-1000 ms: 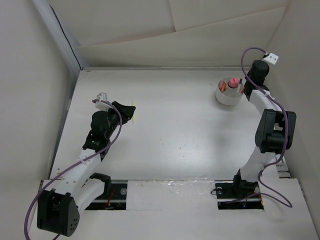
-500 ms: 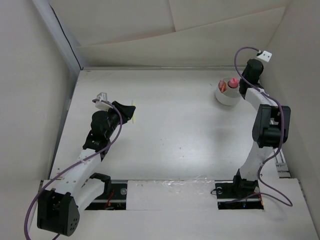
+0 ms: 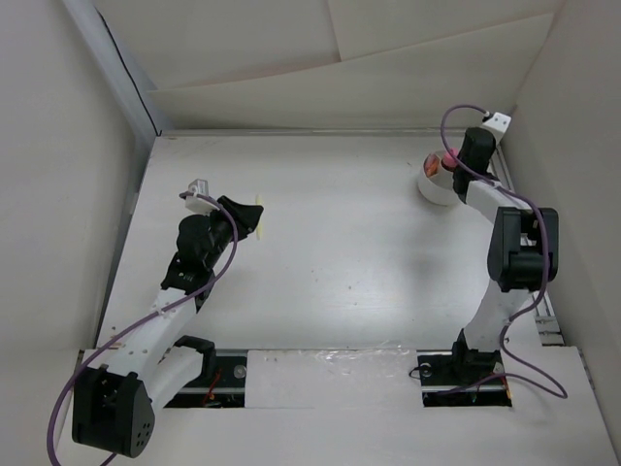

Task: Sort the stationery into containers
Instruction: Place the pen in the storage box, then pick up the pen from the center of the board.

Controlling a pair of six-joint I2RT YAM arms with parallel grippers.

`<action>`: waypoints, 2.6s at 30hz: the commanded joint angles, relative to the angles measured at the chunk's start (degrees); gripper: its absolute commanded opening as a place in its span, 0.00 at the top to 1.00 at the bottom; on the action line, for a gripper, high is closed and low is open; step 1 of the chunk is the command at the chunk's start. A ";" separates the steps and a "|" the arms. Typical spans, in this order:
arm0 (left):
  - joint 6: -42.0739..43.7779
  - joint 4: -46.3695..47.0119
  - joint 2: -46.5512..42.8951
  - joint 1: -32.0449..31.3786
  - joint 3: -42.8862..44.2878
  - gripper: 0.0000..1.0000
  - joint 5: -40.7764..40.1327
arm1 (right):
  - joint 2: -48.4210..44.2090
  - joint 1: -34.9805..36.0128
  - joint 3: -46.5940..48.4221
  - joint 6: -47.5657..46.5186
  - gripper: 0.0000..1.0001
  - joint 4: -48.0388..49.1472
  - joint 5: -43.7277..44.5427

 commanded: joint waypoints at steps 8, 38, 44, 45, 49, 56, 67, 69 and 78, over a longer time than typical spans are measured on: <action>0.82 1.76 -2.75 0.00 1.92 0.67 -1.43 | -15.18 0.32 -1.44 4.99 0.50 -0.45 -4.95; -12.87 -19.85 13.06 0.00 11.58 0.82 -29.56 | -17.49 42.69 -14.98 2.54 0.78 -9.59 -41.69; -15.61 -24.61 21.40 8.22 16.24 0.76 -27.39 | -13.08 42.16 -11.63 0.78 0.73 -14.26 -46.62; -15.61 -24.61 22.29 10.61 16.77 0.76 -24.93 | -12.56 42.16 -11.63 0.78 0.73 -14.26 -46.62; -16.14 -24.00 24.06 16.96 16.24 0.80 -19.63 | -13.07 41.63 -11.63 1.30 0.72 -14.26 -46.62; -16.67 -28.29 24.32 17.58 18.52 0.68 -27.19 | -14.13 41.02 -12.69 1.31 0.68 -14.26 -46.10; -16.14 -31.20 36.36 22.76 23.19 0.68 -25.79 | -15.19 40.49 -12.69 1.83 0.68 -14.26 -46.71; -16.14 -30.50 37.06 23.55 23.19 0.69 -25.17 | -15.19 40.49 -12.69 1.83 0.66 -14.26 -46.71; -14.56 -31.03 38.82 23.56 24.50 0.69 -27.63 | -15.80 40.49 -13.22 1.83 0.66 -14.26 -46.71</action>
